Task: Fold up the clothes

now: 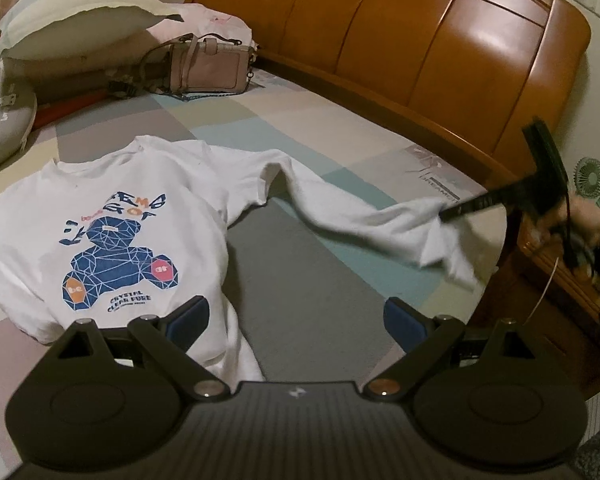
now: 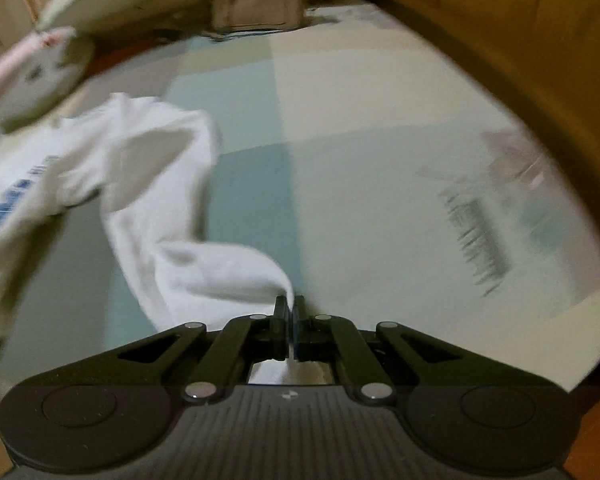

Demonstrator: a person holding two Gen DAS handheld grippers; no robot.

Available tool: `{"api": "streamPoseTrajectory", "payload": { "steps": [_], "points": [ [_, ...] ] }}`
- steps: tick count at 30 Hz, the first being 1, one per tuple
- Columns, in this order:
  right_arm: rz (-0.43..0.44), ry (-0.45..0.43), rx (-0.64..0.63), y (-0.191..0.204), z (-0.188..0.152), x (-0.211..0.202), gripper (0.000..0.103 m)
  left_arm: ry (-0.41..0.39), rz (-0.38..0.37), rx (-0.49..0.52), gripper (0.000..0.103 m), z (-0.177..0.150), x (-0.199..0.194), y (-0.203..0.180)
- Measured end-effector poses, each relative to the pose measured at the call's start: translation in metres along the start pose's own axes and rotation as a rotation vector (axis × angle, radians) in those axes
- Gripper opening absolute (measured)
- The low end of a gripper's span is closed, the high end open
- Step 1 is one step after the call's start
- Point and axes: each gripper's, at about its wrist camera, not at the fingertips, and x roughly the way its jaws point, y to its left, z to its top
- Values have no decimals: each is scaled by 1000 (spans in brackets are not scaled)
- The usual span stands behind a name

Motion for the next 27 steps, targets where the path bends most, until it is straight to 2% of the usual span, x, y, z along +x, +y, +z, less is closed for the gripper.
{"api": "streamPoseTrajectory", "payload": {
  "steps": [3, 9, 16, 23, 26, 27],
  "points": [
    [-108, -11, -59, -8, 23, 1, 3, 3, 5, -7, 94, 1, 2, 2],
    [-250, -40, -123, -17, 64, 10, 3, 21, 20, -24, 94, -1, 11, 9],
    [-362, -22, -130, -42, 100, 38, 3, 27, 39, -38, 94, 2, 16, 17],
    [-442, 21, -74, -74, 127, 69, 3, 21, 47, -45, 94, 6, 20, 26],
    [-457, 70, -21, -80, 131, 84, 17, 15, 40, -36, 94, 9, 21, 31],
    [-462, 91, -14, -79, 132, 89, 19, 11, 36, -28, 94, 11, 20, 33]
  ]
}}
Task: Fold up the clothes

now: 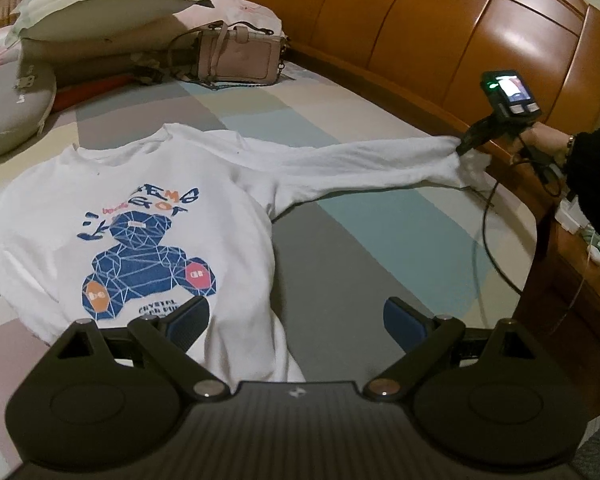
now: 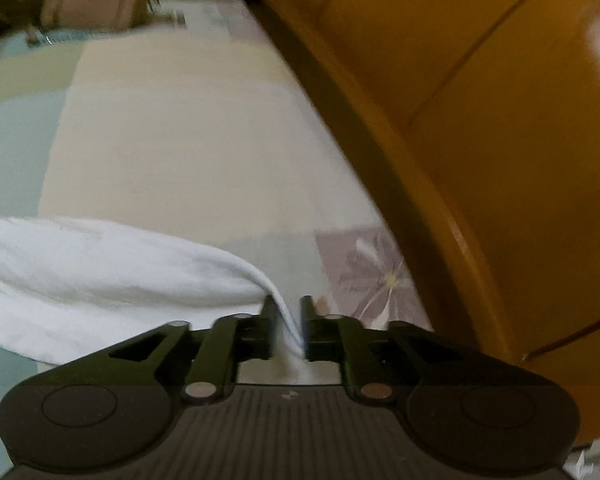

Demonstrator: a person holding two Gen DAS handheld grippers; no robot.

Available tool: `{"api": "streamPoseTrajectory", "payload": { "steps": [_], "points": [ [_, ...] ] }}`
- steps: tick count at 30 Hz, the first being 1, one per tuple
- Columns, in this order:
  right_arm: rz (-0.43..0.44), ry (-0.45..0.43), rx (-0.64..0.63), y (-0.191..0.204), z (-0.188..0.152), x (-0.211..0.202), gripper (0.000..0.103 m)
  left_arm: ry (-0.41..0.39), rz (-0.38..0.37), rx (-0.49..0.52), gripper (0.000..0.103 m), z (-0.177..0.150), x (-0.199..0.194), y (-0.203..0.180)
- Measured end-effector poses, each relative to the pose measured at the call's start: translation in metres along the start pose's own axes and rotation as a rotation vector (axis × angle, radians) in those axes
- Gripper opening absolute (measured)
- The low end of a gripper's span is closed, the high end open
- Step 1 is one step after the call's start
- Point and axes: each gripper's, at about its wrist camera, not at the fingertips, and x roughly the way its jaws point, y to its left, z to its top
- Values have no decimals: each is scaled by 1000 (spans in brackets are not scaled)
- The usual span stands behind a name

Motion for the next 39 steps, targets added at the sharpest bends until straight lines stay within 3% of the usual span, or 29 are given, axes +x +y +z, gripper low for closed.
{"api": "streamPoseTrajectory", "payload": {
  "steps": [3, 7, 12, 15, 18, 24, 26, 27, 30, 33, 37, 39],
  "points": [
    [0, -20, -34, 14, 1, -7, 23, -24, -4, 27, 94, 8, -3, 8],
    [63, -97, -91, 37, 14, -38, 34, -62, 24, 49, 94, 25, -4, 20],
    [397, -190, -153, 85, 39, -71, 35, -80, 0, 69, 94, 35, 10, 29],
    [521, -205, -224, 132, 53, -68, 35, -61, -9, 105, 94, 40, 24, 29],
    [572, -192, -291, 177, 66, -50, 35, -47, -19, 135, 94, 44, 37, 29],
    [562, -169, -360, 221, 69, -11, 34, -61, -34, 151, 94, 52, 59, 38],
    [585, -197, -371, 220, 66, -14, 6, -66, -50, 148, 94, 53, 66, 43],
    [577, -214, -395, 223, 62, -17, 2, -65, -57, 147, 94, 53, 69, 45],
    [531, -255, -429, 227, 58, -22, 2, -63, -66, 138, 94, 50, 75, 52],
    [457, -287, -336, 222, 75, -17, 1, -72, -67, 115, 94, 48, 75, 59],
    [440, -260, -248, 221, 90, -9, 2, -87, -63, 80, 94, 46, 68, 71],
    [454, -280, -223, 222, 93, -20, 10, -93, -55, 65, 94, 46, 65, 77]
  ]
}}
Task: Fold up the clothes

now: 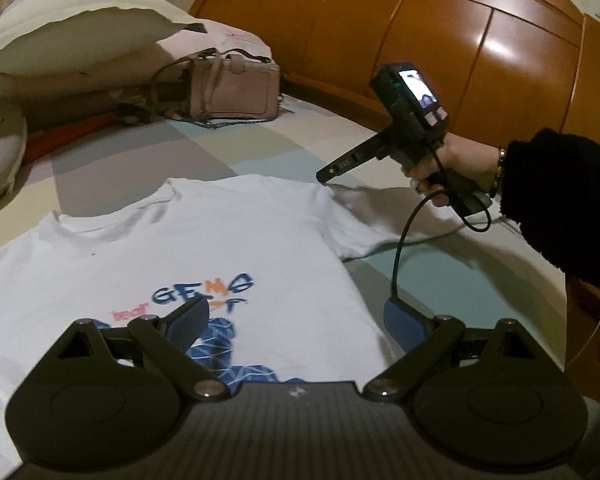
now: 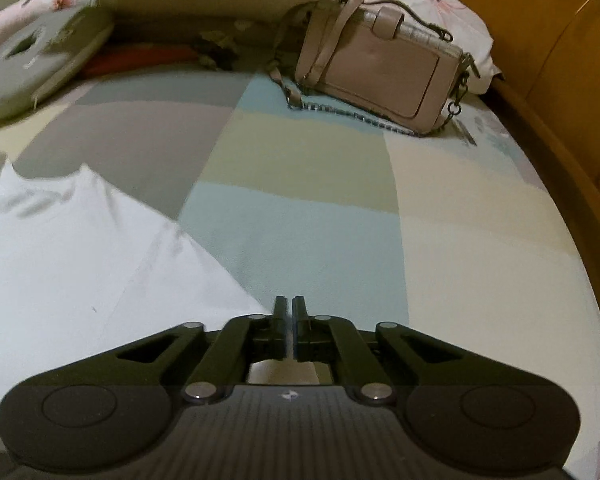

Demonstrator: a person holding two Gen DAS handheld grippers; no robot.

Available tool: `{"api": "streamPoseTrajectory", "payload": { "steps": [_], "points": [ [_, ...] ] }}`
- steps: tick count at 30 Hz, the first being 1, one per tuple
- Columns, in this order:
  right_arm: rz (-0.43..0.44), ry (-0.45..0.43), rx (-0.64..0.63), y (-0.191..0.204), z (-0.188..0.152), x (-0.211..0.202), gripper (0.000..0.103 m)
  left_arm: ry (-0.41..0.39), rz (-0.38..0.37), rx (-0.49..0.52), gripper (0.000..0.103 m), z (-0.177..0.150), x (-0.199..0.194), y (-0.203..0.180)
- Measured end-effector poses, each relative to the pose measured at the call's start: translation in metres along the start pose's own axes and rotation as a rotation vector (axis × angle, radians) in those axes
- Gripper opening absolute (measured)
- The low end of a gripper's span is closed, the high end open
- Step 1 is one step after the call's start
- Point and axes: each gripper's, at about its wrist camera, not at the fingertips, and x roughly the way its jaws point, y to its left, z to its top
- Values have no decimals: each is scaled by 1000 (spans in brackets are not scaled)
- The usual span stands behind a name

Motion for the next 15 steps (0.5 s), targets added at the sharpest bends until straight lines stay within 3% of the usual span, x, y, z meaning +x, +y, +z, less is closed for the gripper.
{"api": "streamPoseTrajectory", "payload": {
  "steps": [3, 6, 8, 11, 13, 15],
  "points": [
    [90, -29, 14, 14, 10, -12, 15, -3, 21, -26, 94, -1, -2, 9],
    [233, -6, -29, 46, 20, -6, 20, -2, 60, -28, 94, -1, -3, 14],
    [277, 16, -76, 68, 25, 6, 23, -1, 72, -28, 94, -2, -3, 16],
    [258, 39, -118, 94, 29, 34, 24, 2, 76, -38, 94, -3, -2, 21],
    [226, 10, -100, 98, 40, 44, 32, 6, 85, -48, 94, -3, 0, 24],
    [198, -16, -81, 101, 50, 51, 32, 4, 96, -58, 94, -5, -2, 29]
  ]
}}
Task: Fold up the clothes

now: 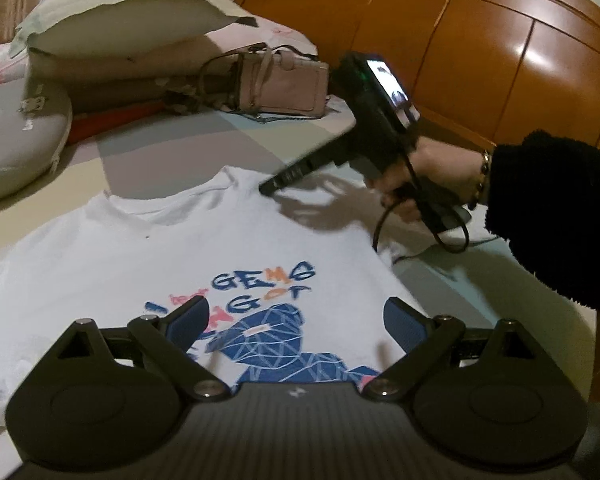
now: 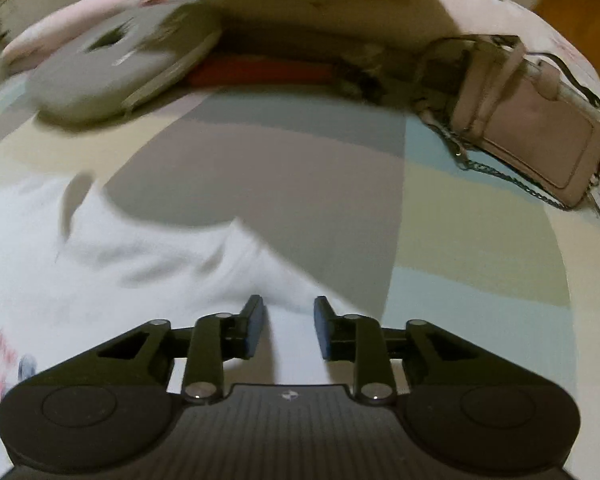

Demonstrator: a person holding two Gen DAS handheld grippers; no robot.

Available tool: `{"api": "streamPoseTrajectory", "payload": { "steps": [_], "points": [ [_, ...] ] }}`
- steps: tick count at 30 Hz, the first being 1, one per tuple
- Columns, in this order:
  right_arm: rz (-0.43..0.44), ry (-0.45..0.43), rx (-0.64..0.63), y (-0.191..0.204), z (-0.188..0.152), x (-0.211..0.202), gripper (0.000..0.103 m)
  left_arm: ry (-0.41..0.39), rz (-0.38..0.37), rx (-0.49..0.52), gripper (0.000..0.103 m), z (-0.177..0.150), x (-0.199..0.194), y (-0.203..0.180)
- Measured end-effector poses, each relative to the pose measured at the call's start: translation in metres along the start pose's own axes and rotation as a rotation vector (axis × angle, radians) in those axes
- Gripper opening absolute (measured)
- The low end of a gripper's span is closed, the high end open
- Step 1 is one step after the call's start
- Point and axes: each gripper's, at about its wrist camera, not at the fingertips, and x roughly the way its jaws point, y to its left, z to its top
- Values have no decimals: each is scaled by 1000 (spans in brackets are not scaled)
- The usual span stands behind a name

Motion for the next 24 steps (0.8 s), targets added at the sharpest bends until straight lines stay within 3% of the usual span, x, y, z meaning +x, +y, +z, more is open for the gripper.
{"api": "streamPoseTrajectory", "payload": {
  "steps": [2, 5, 8, 11, 14, 18, 24],
  "points": [
    [2, -13, 13, 3, 9, -6, 32, -3, 11, -10, 94, -1, -2, 5],
    [64, -16, -64, 27, 17, -17, 33, -9, 50, -28, 94, -1, -8, 17],
    [128, 35, -154, 62, 27, -14, 33, -8, 106, -47, 94, 0, -13, 30],
    [185, 96, -145, 90, 39, 3, 33, -16, 159, -69, 94, 0, -17, 41],
    [121, 143, -115, 110, 44, 28, 34, -23, 161, -92, 94, 1, -19, 49],
    [47, 79, -149, 128, 56, 43, 46, -32, 125, -98, 94, -1, -19, 49],
    [32, 30, -105, 101, 59, 8, 48, -33, 99, -98, 94, -4, -17, 48]
  ]
}}
